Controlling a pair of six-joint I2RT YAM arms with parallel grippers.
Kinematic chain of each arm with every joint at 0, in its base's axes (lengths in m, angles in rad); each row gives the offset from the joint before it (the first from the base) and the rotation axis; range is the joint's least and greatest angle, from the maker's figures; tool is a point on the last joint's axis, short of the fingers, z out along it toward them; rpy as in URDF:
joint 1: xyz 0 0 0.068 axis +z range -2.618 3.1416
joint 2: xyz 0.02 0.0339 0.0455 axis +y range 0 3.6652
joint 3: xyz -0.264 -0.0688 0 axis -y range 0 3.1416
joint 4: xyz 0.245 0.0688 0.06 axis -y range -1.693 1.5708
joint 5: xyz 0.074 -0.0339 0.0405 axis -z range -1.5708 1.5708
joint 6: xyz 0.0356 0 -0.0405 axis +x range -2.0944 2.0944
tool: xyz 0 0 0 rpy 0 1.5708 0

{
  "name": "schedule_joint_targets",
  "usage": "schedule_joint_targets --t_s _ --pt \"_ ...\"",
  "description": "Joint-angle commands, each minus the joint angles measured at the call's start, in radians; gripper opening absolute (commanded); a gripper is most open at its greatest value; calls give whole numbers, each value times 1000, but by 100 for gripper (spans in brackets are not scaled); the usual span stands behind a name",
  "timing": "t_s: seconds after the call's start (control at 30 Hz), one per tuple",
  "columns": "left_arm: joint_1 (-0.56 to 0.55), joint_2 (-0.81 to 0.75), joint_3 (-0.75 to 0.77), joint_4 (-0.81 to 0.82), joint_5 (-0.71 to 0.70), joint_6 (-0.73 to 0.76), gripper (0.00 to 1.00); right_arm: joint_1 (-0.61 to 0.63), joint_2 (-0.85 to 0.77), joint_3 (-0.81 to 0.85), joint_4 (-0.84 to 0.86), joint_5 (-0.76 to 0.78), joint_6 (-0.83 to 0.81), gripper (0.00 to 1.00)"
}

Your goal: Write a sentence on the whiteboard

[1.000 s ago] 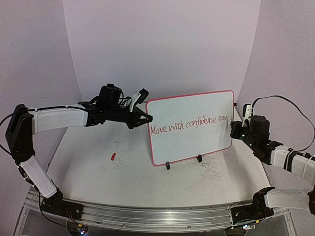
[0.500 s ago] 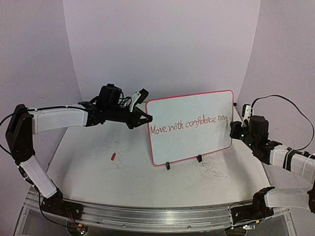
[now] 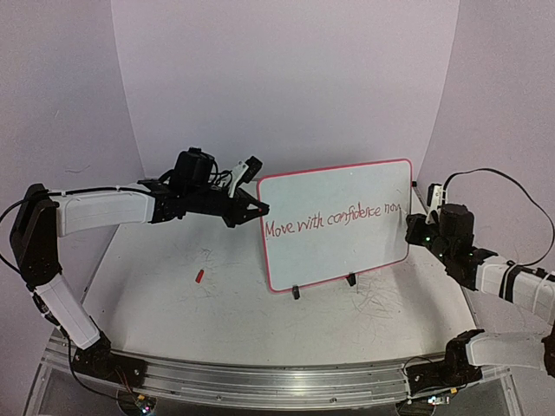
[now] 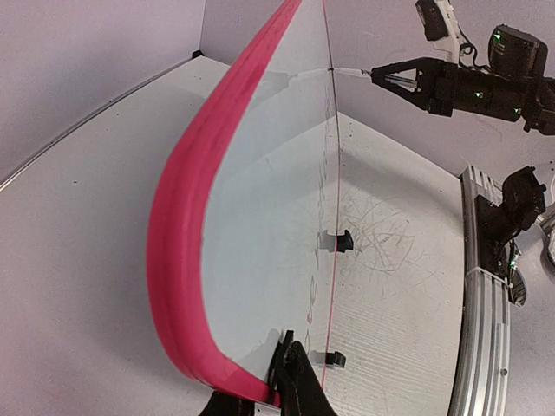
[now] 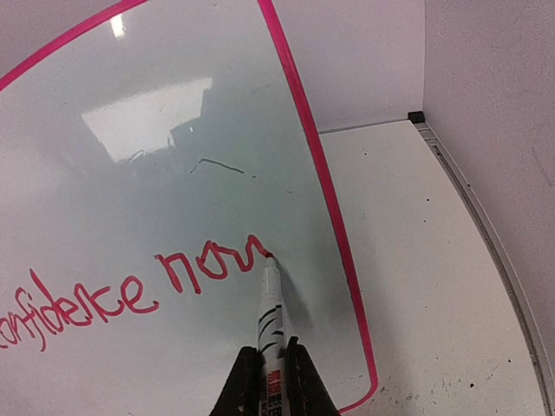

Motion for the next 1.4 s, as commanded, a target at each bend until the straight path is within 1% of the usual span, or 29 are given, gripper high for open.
schedule_joint_targets --t_s 0.0,0.13,0.47,0.67,0.83,1.37 --pt "-3 21 -11 -123 -166 149 0 -4 3 74 12 21 -27 0" --pt "-4 18 -13 -123 -172 151 0 -4 26 98 23 22 -28 0" --pt "-5 17 -14 -125 -188 150 0 -4 24 89 17 22 -22 0" --pt "-5 33 -4 -134 -271 140 0 -4 -95 33 -48 6 -15 0" --pt "-5 36 0 -139 -268 137 0 -4 -136 3 -92 -7 -10 0" --pt "-5 24 -4 -140 -263 144 0 -26 -64 13 -28 -9 -14 0"
